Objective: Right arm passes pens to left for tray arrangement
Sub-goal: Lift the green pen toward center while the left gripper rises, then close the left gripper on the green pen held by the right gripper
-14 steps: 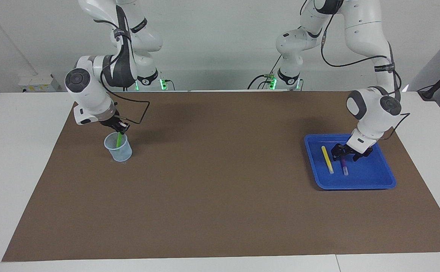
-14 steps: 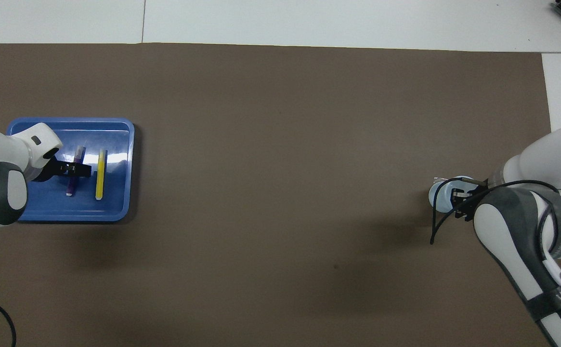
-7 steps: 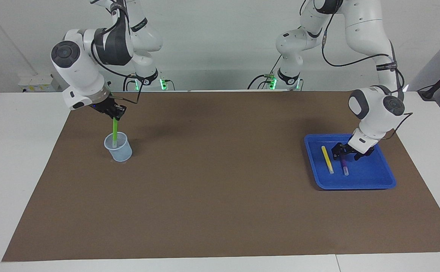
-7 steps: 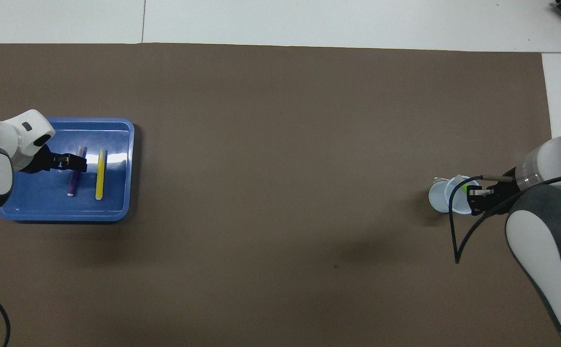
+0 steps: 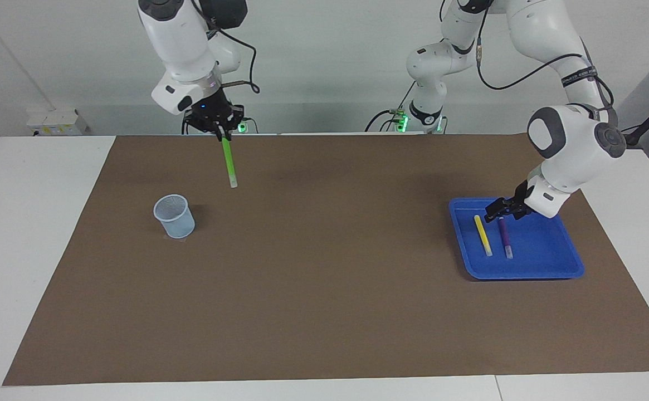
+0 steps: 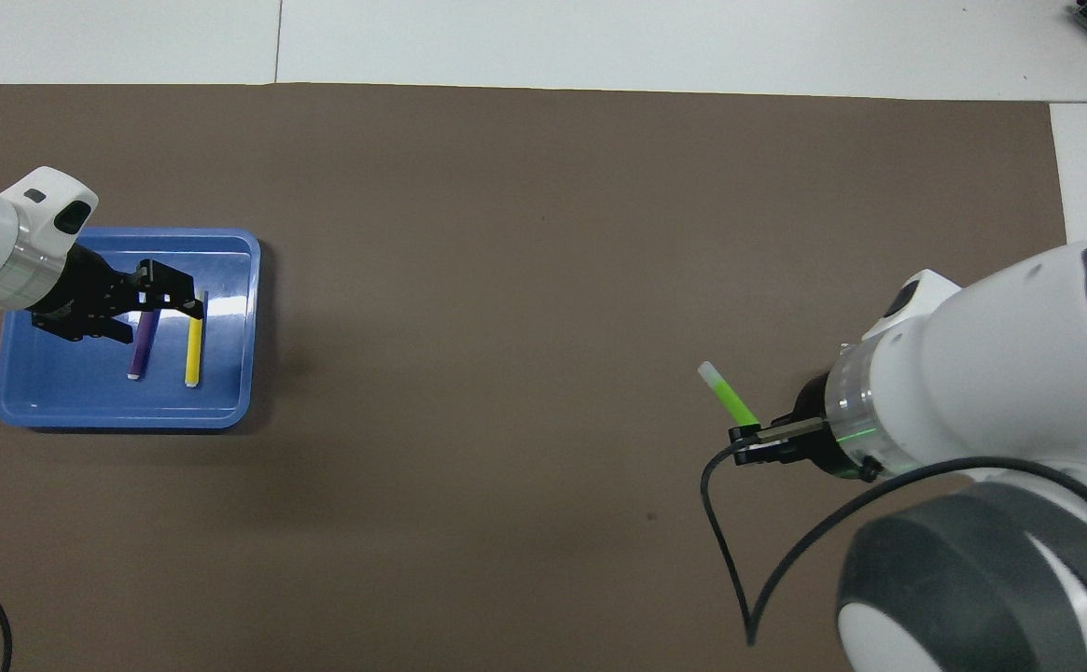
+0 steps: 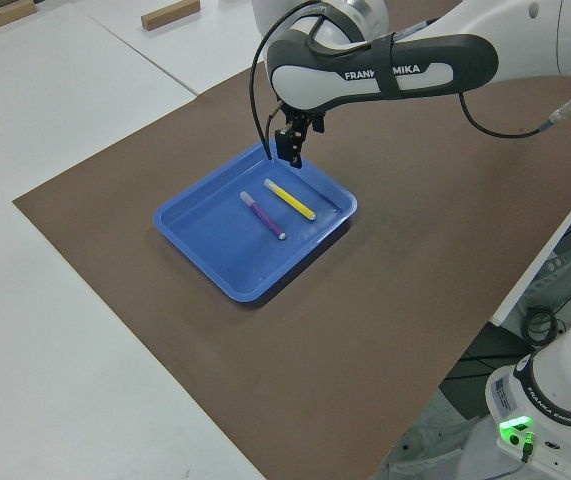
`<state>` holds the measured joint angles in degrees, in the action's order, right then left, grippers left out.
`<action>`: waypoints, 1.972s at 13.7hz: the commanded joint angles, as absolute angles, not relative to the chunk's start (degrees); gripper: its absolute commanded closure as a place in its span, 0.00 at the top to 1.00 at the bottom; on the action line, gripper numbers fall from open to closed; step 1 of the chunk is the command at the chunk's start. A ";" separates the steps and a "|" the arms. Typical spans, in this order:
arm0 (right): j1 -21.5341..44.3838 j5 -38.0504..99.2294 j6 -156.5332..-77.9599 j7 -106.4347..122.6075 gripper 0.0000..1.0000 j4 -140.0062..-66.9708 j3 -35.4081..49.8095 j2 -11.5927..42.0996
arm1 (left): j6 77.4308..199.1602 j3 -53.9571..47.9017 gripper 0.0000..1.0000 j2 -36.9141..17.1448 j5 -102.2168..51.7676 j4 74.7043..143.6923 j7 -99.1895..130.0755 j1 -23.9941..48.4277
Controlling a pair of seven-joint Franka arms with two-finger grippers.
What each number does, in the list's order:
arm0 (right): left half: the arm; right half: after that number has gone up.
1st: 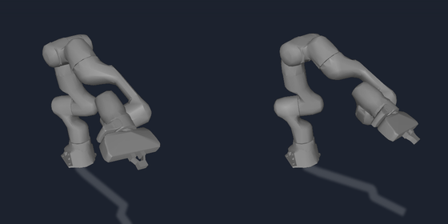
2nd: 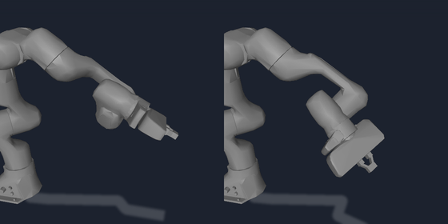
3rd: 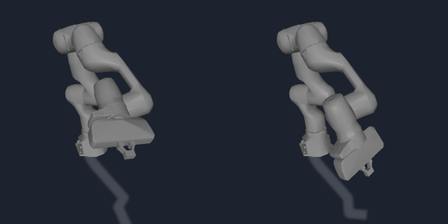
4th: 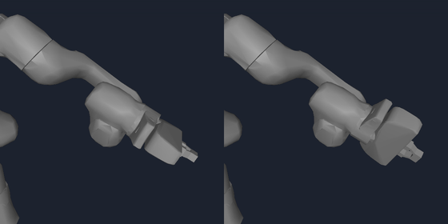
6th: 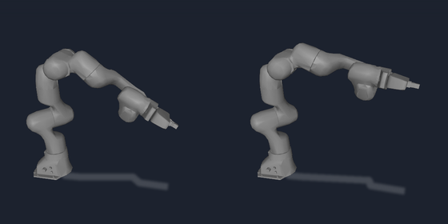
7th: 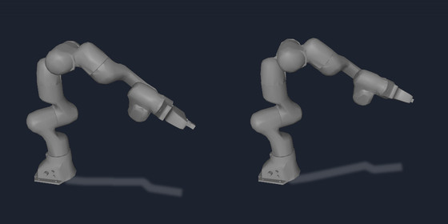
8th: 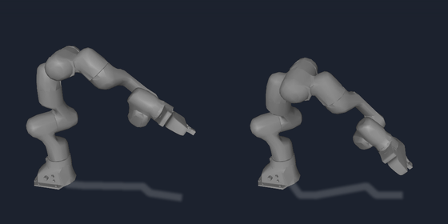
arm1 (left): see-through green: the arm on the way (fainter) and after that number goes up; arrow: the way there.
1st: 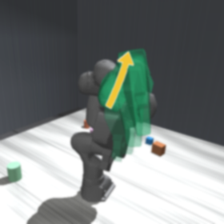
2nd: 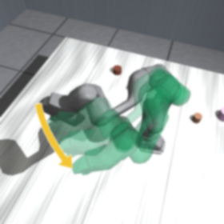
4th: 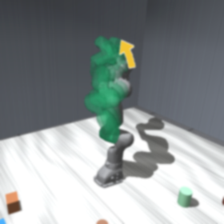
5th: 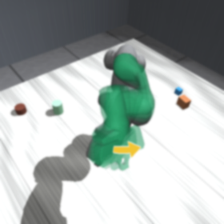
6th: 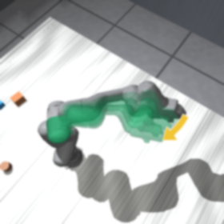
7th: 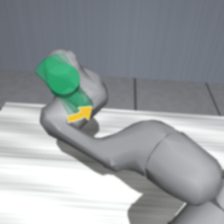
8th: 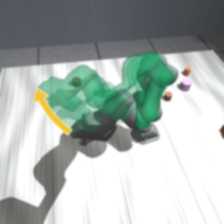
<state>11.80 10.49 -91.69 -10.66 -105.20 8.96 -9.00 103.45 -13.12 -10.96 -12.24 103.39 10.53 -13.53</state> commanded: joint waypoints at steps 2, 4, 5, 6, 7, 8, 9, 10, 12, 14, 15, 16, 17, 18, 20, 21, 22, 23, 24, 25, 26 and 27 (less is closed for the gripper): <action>17.30 12.30 -102.37 -8.53 0.00 -107.22 8.70 -9.75 | 95.12 -13.89 1.00 -8.18 -24.84 102.48 25.90 -12.92; 20.73 13.36 -107.37 -9.14 0.00 -107.57 8.79 -9.41 | 92.30 -13.89 1.00 -7.48 -32.30 102.83 28.55 -12.57; 22.05 13.36 -110.36 -8.97 0.00 -108.62 8.79 -9.32 | 91.94 -13.89 1.00 -7.30 -36.00 103.09 30.04 -12.31; 24.67 13.36 -114.57 -9.40 0.00 -109.59 8.88 -9.14 | 91.85 -13.89 1.00 -7.21 -39.17 103.18 32.41 -12.13; 26.35 13.27 -118.61 -9.67 0.00 -110.90 8.88 -9.05 | 92.19 -13.89 1.00 -7.12 -42.16 103.62 35.56 -10.91; 27.24 13.27 -121.52 -9.58 0.00 -111.44 8.88 -8.36 | 92.55 -13.89 1.00 -7.03 -44.62 103.71 38.38 -10.03; 28.20 13.27 -122.86 -9.41 0.00 -111.36 8.88 -7.48 | 92.64 -13.89 1.00 -6.94 -46.65 103.88 41.02 -9.32; 28.56 13.27 -123.74 -9.14 0.00 -111.36 8.96 -6.86 | 92.90 -13.89 1.00 -6.51 -48.41 104.41 42.44 -8.97; 31.19 12.75 -126.20 -9.14 0.00 -111.36 8.96 -5.28 | 93.51 -13.80 1.00 -4.67 -50.35 105.73 44.29 -8.18; 33.12 11.43 -128.22 -9.14 0.00 -111.36 8.96 -3.35 | 96.84 -13.89 1.00 -1.25 -51.15 108.79 45.96 -7.65; 33.66 9.42 -129.80 -9.05 0.00 -111.27 8.96 -2.12 | 99.38 -13.80 1.00 1.29 -52.20 111.24 46.92 -6.52; 34.45 7.75 -131.55 -9.14 0.00 -111.01 8.96 -1.07 | 102.97 -13.80 1.00 4.19 -52.38 114.31 47.63 -5.20; 34.63 7.65 -132.79 -9.14 0.00 -110.57 8.96 -0.36 | 105.36 -13.89 1.00 6.57 -52.38 116.87 48.33 -4.14; 34.63 7.65 -133.41 -9.49 0.00 -110.22 8.96 0.00 | 106.16 -13.80 1.00 7.98 -52.64 117.94 48.69 -3.17; 34.37 8.52 -135.08 -12.02 0.00 -109.25 8.96 0.70 | 108.44 -13.80 1.00 9.22 -52.65 118.56 50.44 -2.03; 34.19 8.61 -135.44 -16.74 0.00 -108.73 8.96 1.05 | 111.50 -13.80 1.00 10.62 -52.47 120.22 52.19 -0.19; 33.93 8.53 -135.44 -21.14 0.00 -108.11 8.96 1.58 | 116.32 -13.80 1.00 13.24 -52.30 123.02 52.73 1.91; 33.66 8.61 -135.44 -24.57 0.00 -107.93 8.96 1.67 | 121.85 -13.89 1.00 15.53 -52.21 126.18 52.56 3.67; 33.58 8.87 -135.44 -27.48 0.00 -107.76 8.96 1.76 | 126.25 -13.89 1.00 15.99 -52.12 127.52 52.56 5.43; 33.66 8.88 -135.09 -29.86 0.00 -107.75 8.96 1.76 | 129.00 -13.89 1.00 15.82 -52.12 127.70 52.65 6.58; 33.92 8.88 -134.30 -30.14 0.00 -107.75 8.96 1.67 | 130.59 -13.80 1.00 15.39 -51.95 127.36 52.47 6.68; 34.19 8.88 -133.25 -30.15 0.00 -107.84 8.96 1.50 | 130.95 -13.80 1.00 15.21 -51.86 127.09 52.12 6.59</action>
<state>34.20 8.47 -134.80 -28.30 -109.05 8.65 0.75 128.40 -14.59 13.84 -51.32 125.49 52.20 5.90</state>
